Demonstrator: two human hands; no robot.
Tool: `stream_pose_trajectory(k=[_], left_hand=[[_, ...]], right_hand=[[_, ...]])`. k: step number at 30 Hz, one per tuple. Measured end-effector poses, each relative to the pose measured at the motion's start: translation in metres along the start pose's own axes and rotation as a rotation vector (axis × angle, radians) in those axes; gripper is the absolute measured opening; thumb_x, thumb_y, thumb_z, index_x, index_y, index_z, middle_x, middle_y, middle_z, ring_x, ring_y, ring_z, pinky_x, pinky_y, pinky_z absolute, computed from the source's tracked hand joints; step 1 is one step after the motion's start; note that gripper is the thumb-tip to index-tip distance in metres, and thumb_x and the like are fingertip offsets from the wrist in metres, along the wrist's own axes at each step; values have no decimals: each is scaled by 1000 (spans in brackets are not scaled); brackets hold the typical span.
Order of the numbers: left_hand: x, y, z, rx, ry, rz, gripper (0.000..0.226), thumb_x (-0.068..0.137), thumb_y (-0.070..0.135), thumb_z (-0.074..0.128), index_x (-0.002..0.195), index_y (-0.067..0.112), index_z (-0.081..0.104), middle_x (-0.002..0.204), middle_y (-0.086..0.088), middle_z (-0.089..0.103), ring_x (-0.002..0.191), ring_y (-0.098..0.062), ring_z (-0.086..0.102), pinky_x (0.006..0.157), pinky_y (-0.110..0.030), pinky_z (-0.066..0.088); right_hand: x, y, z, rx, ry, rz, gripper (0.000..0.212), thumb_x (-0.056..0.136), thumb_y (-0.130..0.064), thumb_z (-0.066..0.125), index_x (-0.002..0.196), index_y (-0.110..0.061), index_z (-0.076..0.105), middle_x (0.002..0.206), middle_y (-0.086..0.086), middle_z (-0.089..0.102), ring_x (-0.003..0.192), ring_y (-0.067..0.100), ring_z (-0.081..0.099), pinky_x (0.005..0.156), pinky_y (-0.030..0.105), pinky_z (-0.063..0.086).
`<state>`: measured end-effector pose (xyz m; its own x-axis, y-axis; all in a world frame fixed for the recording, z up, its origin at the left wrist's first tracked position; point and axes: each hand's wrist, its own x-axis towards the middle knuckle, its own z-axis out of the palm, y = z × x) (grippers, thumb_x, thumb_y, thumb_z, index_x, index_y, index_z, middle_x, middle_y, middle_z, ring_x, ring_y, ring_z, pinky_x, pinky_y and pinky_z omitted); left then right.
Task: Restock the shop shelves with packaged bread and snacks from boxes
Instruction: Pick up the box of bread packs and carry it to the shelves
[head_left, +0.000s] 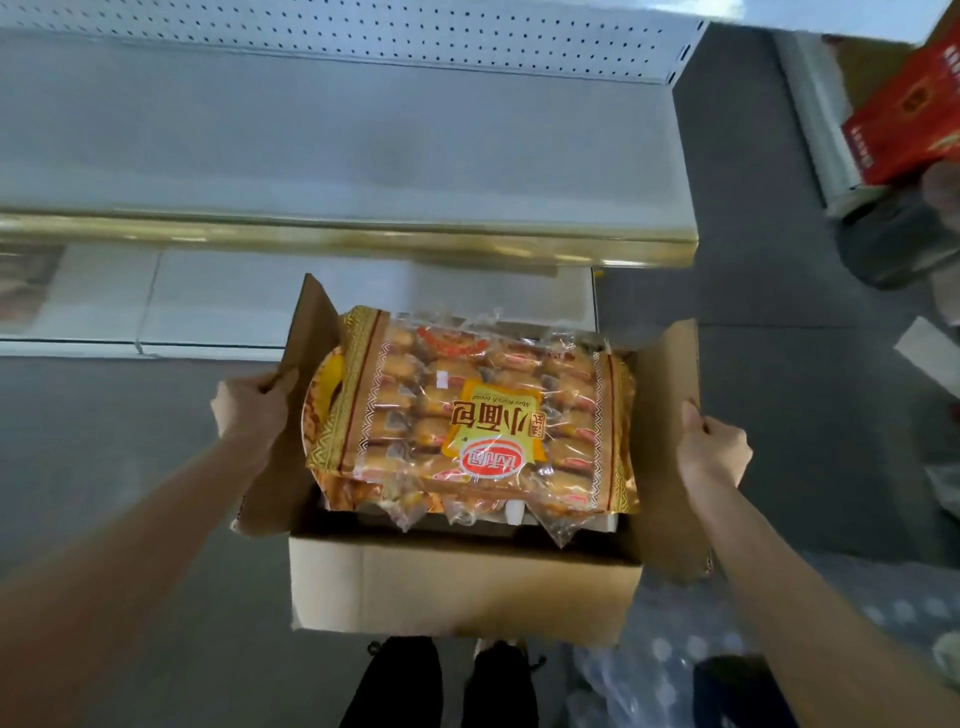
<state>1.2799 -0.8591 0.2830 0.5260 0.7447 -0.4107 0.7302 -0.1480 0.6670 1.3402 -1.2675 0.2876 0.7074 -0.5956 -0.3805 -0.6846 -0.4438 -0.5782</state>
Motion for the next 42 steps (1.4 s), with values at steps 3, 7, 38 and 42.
stream_pose_trajectory(k=[3,7,38,42], left_hand=[[13,-2,33,-2,40,-43,33,91,22,67,114,-1,69,101,-20,70,80,-21,56,75,-34,47],[29,-4,81,-16,80,-82,34,90,23,67,114,-1,69,103,-19,70,87,-28,64,75,-33,48],[110,-113,278,41,42,-191,13,90,25,67,93,14,71,72,-8,61,72,-24,57,73,-40,52],[117,-124,289,37,41,-198,11,89,25,68,89,14,70,66,-3,58,73,-25,56,76,-44,54]], right_hand=[[40,-2,20,-26,-29,9,53,100,-30,50,54,-6,41,56,7,44,52,20,43,54,30,40],[91,-1,47,-54,-53,5,53,100,-31,50,54,-5,41,56,7,44,53,20,43,55,31,42],[236,106,192,-111,-84,24,51,99,-30,52,55,-9,40,55,4,40,49,13,39,52,25,38],[241,116,202,-75,-90,32,51,99,-30,53,54,-10,38,54,5,38,48,14,37,53,27,37]])
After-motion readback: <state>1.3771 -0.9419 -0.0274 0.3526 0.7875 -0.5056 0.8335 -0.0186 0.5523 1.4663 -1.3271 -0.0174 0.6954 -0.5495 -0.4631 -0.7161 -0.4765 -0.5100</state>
